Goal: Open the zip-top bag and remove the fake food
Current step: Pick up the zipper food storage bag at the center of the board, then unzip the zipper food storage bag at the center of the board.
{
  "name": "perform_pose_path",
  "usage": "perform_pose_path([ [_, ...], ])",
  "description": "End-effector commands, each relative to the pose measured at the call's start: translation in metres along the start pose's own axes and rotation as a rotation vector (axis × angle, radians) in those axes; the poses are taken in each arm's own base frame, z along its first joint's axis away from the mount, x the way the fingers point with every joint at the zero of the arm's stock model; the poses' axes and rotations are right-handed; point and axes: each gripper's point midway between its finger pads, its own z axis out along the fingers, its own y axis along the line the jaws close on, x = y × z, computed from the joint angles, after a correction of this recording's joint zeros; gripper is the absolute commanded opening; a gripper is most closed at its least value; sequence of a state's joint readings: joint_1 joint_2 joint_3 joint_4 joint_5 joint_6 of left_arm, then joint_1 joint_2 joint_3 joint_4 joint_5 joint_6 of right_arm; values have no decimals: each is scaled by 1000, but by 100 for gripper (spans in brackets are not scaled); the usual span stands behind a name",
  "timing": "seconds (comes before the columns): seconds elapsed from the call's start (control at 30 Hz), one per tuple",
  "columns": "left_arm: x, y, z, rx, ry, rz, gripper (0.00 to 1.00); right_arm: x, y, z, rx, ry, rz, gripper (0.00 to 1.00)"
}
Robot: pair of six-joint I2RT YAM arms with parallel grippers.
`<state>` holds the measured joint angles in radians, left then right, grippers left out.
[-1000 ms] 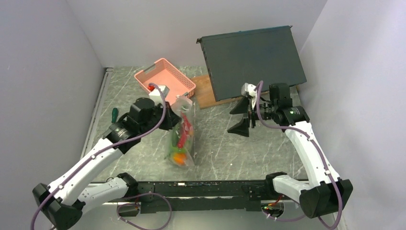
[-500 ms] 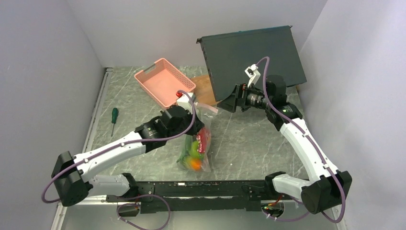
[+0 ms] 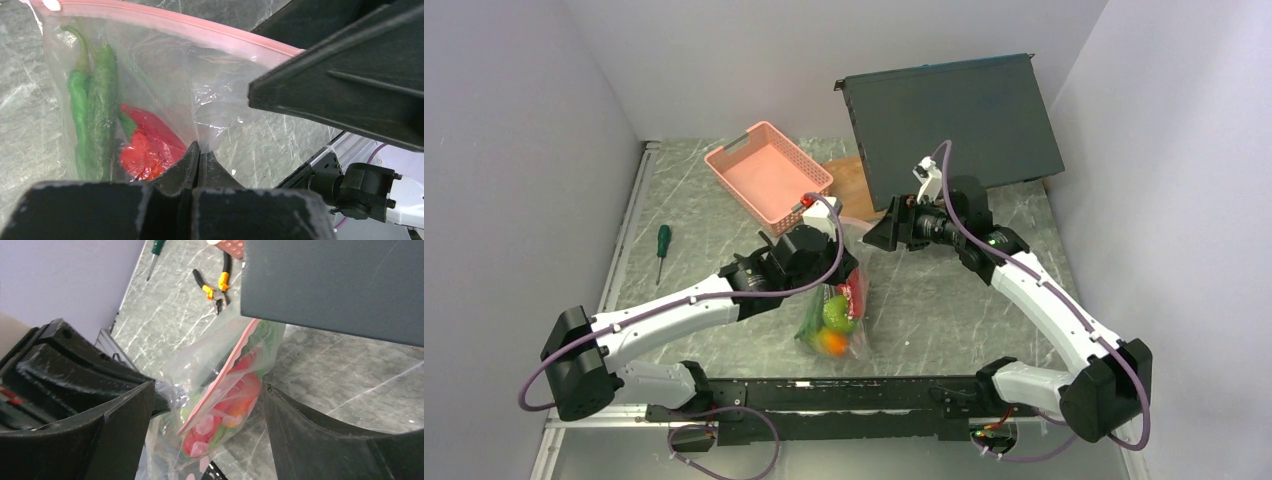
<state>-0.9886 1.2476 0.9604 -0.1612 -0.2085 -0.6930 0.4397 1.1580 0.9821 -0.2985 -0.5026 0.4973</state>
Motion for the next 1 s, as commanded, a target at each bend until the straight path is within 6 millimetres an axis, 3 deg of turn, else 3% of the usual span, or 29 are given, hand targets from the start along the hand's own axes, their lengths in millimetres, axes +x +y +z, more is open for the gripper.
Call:
perform_pose_path([
  [0.0, -28, -22, -8, 63, -95, -39, 0, -10, -7, 7, 47, -45, -14, 78],
  [0.13, -24, -27, -9, 68, -80, -27, 0, -14, -7, 8, 46, -67, -25, 59],
  [0.27, -20, -31, -11, 86, -75, -18, 0, -13, -8, 10, 31, -66, -64, 18],
  [0.37, -14, -33, -12, 110, -60, -8, 0, -12, -10, 9, 29, -64, -91, 0],
  [0.43, -10, -34, -14, 131, -48, 6, 1, -12, -11, 6, 24, -67, -115, 0],
  [0.5, -9, -35, -20, 154, -49, 16, 16, -12, -11, 3, 15, -67, -133, 0],
  [0.63, -7, -36, -36, 220, -76, 45, 72, -12, -6, -4, -31, -62, -182, 0],
  [0.7, -6, -35, -47, 251, -88, 65, 90, -14, -4, -8, -43, -67, -204, 0],
  [0.8, -6, -32, -63, 279, -105, 112, 99, -15, -5, -14, -49, -71, -239, 0],
  [0.97, -7, -20, -85, 285, -136, 174, 100, -14, -3, -23, -79, -74, -304, 0],
])
